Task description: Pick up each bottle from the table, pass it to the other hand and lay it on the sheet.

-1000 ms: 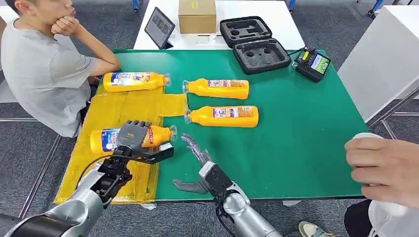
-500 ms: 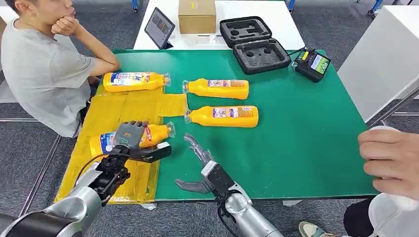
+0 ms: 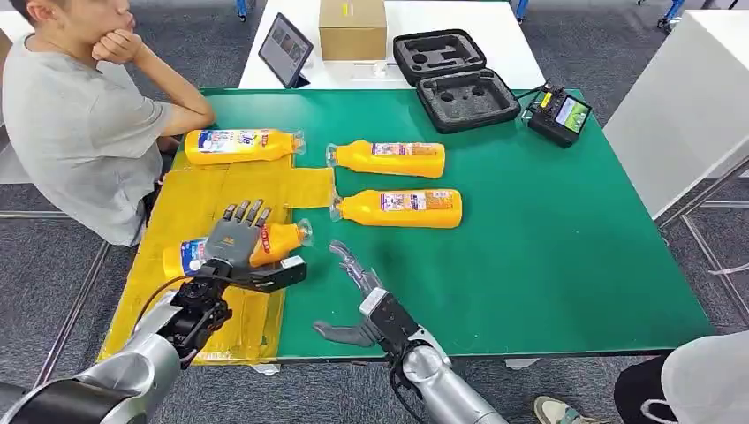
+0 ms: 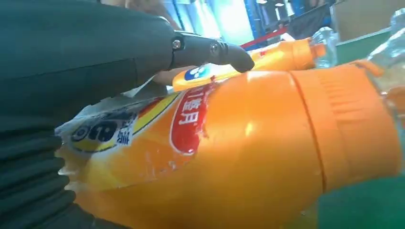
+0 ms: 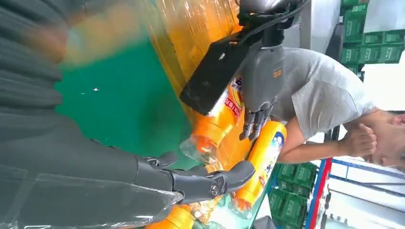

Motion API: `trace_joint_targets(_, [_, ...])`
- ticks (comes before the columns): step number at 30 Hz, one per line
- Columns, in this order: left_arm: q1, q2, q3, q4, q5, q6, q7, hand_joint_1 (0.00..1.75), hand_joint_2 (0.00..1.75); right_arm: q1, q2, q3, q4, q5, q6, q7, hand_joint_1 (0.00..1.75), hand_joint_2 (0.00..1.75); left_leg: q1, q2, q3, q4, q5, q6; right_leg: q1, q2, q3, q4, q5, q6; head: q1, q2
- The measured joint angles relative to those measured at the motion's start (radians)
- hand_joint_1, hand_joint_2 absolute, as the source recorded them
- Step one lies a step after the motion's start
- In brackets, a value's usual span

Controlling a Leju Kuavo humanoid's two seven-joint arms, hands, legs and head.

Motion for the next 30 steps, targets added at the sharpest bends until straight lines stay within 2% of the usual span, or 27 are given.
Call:
trace_joint_targets(9, [0.004,-0.011,0.0,0.0,0.03,0.044,-0.07,0.0,0.0,-0.005,0.001,0.0,0.006,0.001,0.0,0.0,0.0,1.75,0.0,0.0,0.0,0.0,0.0,0.0,0.0,0.0,0.0,0.0,0.0,0.0,0.0,0.0])
trace_joint_targets(12, [0.009,-0.025,0.0,-0.017,0.092,0.053,-0.165,0.0,0.0,-0.013,0.001,0.0,0.013,0.0,-0.003,0.0,0.0,1.75,0.0,0.0,0.0,0.0,0.0,0.0,0.0,0.0,0.0,0.0,0.0,0.0,0.0,0.0])
trace_joint_targets(14, [0.021,-0.042,0.001,-0.042,0.17,0.002,-0.271,0.0,0.0,-0.015,0.0,-0.002,0.014,0.0,-0.009,0.0,0.0,1.75,0.0,0.0,0.0,0.0,0.0,0.0,0.0,0.0,0.0,0.0,0.0,0.0,0.0,0.0])
trace_joint_targets(16, [0.055,-0.056,-0.001,-0.111,0.28,-0.109,-0.374,0.0,0.0,-0.013,-0.004,-0.005,0.014,0.0,-0.01,0.0,0.0,1.75,-0.001,0.0,0.0,0.0,0.0,0.0,0.0,0.0,0.0,0.0,0.0,0.0,0.0,0.0])
trace_joint_targets(19, [0.128,-0.057,-0.035,-0.266,0.441,-0.25,-0.414,0.0,0.0,-0.007,-0.014,-0.012,0.013,0.0,-0.01,0.0,0.0,1.75,-0.001,0.0,0.0,0.0,0.0,0.0,0.0,0.0,0.0,0.0,0.0,0.0,0.0,0.0])
trace_joint_targets(21, [0.168,-0.047,-0.067,-0.363,0.538,-0.254,-0.419,0.0,0.0,0.001,-0.02,-0.015,0.006,0.003,-0.015,0.0,0.0,1.75,-0.001,0.0,-0.001,0.0,0.0,0.0,0.0,0.0,-0.001,0.0,0.0,0.0,0.0,0.0])
trace_joint_targets(24, [0.203,-0.028,-0.112,-0.464,0.613,-0.186,-0.422,0.0,0.0,0.01,-0.025,-0.015,0.001,0.014,-0.037,0.0,0.0,1.75,0.0,0.0,-0.001,0.0,0.0,0.0,0.0,0.0,-0.001,0.0,0.0,0.0,0.0,0.0])
trace_joint_targets(27, [0.229,-0.013,-0.155,-0.535,0.68,-0.078,-0.45,0.0,0.0,0.012,-0.034,-0.01,-0.006,0.09,-0.143,0.0,0.0,1.75,0.0,0.0,-0.001,0.0,0.0,0.0,0.0,0.0,-0.001,0.0,0.0,0.0,0.0,0.0])
trace_joint_targets(30, [0.263,-0.001,-0.199,-0.61,0.776,-0.054,-0.489,0.0,0.0,-0.001,-0.06,0.039,0.0,0.252,-0.413,0.0,0.0,1.75,0.0,0.0,-0.001,0.0,0.0,0.0,0.0,0.0,-0.001,0.0,0.0,0.0,0.0,0.0])
